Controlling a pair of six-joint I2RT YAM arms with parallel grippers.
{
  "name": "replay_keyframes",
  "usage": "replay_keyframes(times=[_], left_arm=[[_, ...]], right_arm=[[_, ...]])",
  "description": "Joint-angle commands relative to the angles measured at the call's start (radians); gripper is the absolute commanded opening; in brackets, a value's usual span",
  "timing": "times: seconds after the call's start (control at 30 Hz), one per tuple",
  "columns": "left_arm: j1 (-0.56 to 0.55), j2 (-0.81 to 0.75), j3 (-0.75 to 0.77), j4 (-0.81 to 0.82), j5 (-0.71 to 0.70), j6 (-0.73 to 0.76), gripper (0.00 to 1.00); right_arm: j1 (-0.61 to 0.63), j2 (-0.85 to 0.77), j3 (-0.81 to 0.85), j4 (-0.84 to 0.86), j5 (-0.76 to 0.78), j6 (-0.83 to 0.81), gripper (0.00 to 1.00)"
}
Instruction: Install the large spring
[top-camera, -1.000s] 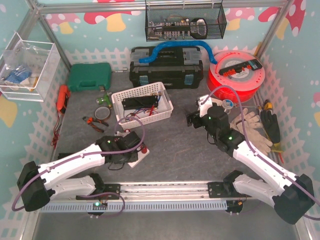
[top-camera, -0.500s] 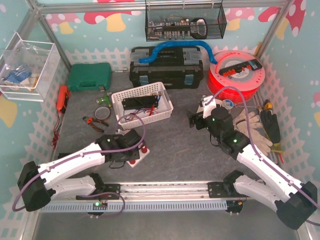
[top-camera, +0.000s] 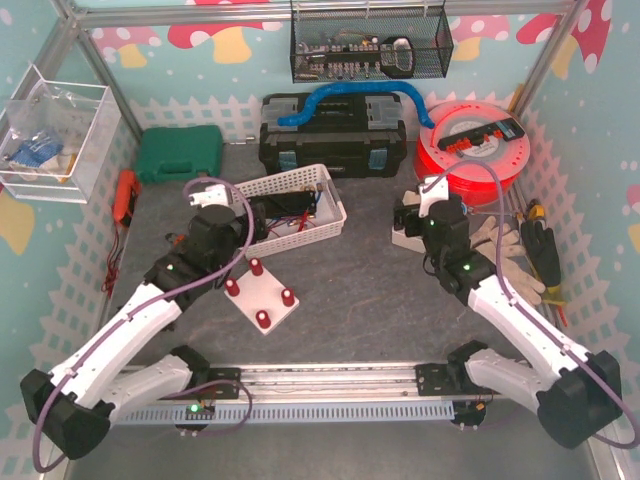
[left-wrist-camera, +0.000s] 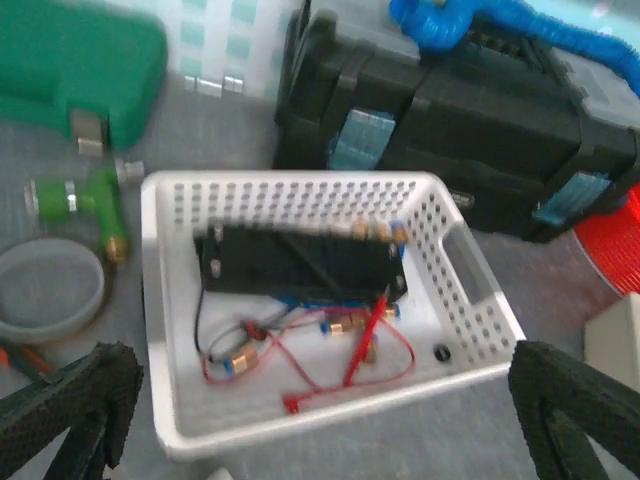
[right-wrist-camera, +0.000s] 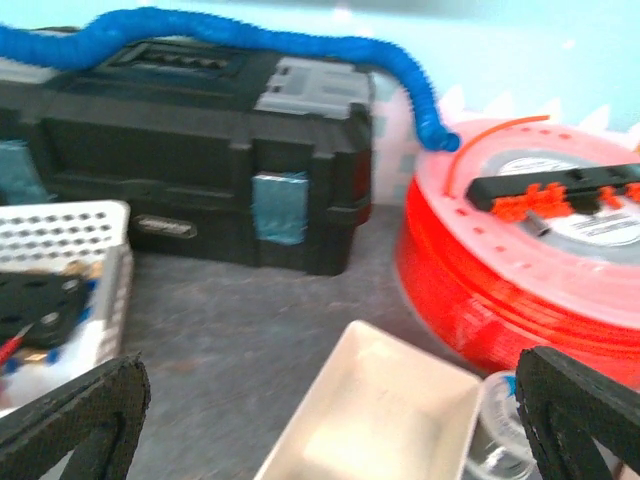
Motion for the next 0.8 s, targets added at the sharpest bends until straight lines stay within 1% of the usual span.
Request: replay_keyframes(times=[0.0, 0.07, 0.1, 0.2, 0.27, 0.33, 0.47, 0.6, 0.67, 0.7, 0.73, 0.77], left_arm=[[0.052, 0.027, -0.123, 0.489, -0.104, 0.409, 0.99], [0.142, 0.062, -0.203, 0.633, -0.044, 0.51, 0.99], [0.199, 0.083, -0.239, 0.687, -0.012, 0.532, 0.99], [0.332, 0.117, -0.354, 0.851, 0.073, 0.553, 0.99], [0.4, 0.12, -0.427, 0.962, 0.135, 0.548, 0.99], [0.454, 0.123, -0.472, 1.018, 0.181, 0.529, 0.99], [0.511, 0.142, -0.559, 1.114, 0.227, 0.539, 0.99], [0.567, 0.206, -0.64, 1.212, 0.301, 0.512, 0.99], [0.578, 0.234, -0.685, 1.31, 0.326, 0.494, 0.99], [0.58, 0.252, -0.695, 1.35, 0.341, 0.495, 0.99], [0.58, 0.265, -0.684, 1.347, 0.355, 0.509, 0.99], [0.58, 0.285, -0.682, 1.38, 0.374, 0.525, 0.99]], right_arm=[[-0.096, 0.084, -0.018, 0.17, 0.02, -0.102, 0.99], [-0.149, 0.124, -0.035, 0.23, -0.002, -0.125, 0.99], [-0.175, 0.14, -0.049, 0.272, -0.009, -0.132, 0.99], [-0.249, 0.181, -0.118, 0.413, -0.052, -0.19, 0.99], [-0.287, 0.207, -0.148, 0.466, -0.062, -0.204, 0.99], [-0.327, 0.22, -0.177, 0.499, -0.085, -0.196, 0.99], [-0.39, 0.244, -0.256, 0.582, -0.161, -0.182, 0.99], [-0.44, 0.282, -0.328, 0.738, -0.18, -0.183, 0.99], [-0.474, 0.312, -0.35, 0.8, -0.206, -0.17, 0.99], [-0.486, 0.329, -0.357, 0.832, -0.216, -0.167, 0.99], [-0.496, 0.345, -0.366, 0.861, -0.225, -0.169, 0.99], [-0.508, 0.361, -0.365, 0.869, -0.243, -0.156, 0.99]])
